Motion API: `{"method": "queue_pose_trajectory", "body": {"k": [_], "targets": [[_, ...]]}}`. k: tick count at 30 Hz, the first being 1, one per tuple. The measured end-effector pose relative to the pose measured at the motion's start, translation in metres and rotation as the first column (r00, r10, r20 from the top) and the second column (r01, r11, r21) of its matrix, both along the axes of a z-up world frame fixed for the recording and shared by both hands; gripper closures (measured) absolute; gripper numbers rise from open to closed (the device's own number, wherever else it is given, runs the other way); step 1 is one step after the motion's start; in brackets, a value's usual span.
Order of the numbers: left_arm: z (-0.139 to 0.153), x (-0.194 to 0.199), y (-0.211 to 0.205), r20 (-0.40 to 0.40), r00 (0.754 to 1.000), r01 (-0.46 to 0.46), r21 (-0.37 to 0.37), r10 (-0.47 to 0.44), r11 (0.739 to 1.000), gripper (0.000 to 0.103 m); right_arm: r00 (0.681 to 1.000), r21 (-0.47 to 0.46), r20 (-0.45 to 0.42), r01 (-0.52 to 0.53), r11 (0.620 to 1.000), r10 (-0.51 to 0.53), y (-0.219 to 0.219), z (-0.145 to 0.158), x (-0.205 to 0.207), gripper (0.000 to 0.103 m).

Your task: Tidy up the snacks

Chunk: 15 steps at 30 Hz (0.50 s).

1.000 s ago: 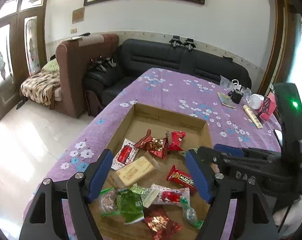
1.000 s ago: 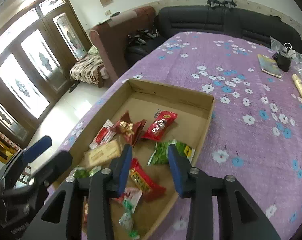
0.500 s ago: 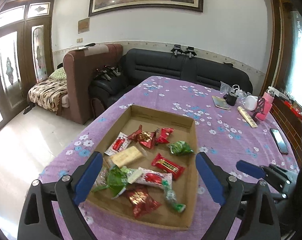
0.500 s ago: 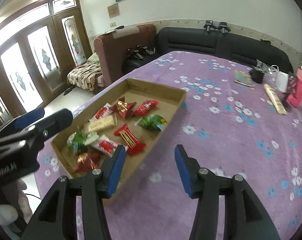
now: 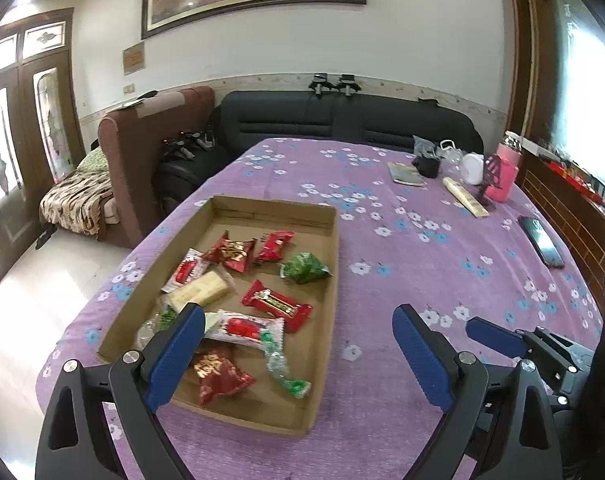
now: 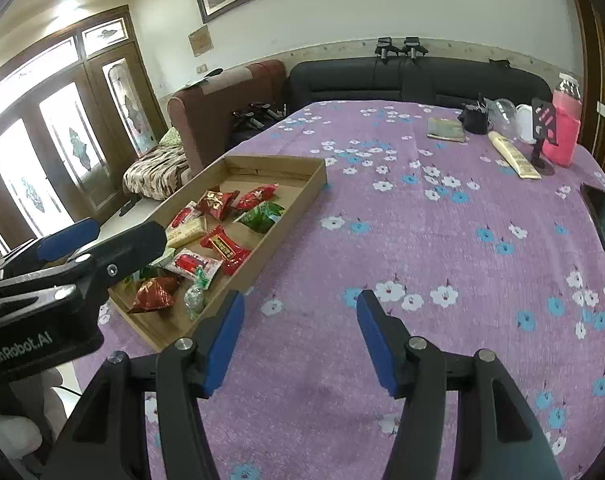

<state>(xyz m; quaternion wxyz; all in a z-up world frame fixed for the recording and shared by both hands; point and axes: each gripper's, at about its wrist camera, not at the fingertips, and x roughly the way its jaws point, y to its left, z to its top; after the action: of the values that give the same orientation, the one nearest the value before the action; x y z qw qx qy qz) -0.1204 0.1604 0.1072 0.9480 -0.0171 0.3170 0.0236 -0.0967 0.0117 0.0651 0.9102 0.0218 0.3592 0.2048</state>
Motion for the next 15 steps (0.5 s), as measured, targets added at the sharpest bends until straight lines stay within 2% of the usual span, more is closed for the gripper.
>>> {"method": "queue_pose_trajectory", "body": {"k": [15], "targets": [[-0.01,0.004,-0.01,-0.037,0.999,0.038,-0.026,-0.039,0.999,0.006,0.999,-0.002,-0.032,0.003,1.0,-0.003,-0.001,-0.012,0.001,0.045]]}}
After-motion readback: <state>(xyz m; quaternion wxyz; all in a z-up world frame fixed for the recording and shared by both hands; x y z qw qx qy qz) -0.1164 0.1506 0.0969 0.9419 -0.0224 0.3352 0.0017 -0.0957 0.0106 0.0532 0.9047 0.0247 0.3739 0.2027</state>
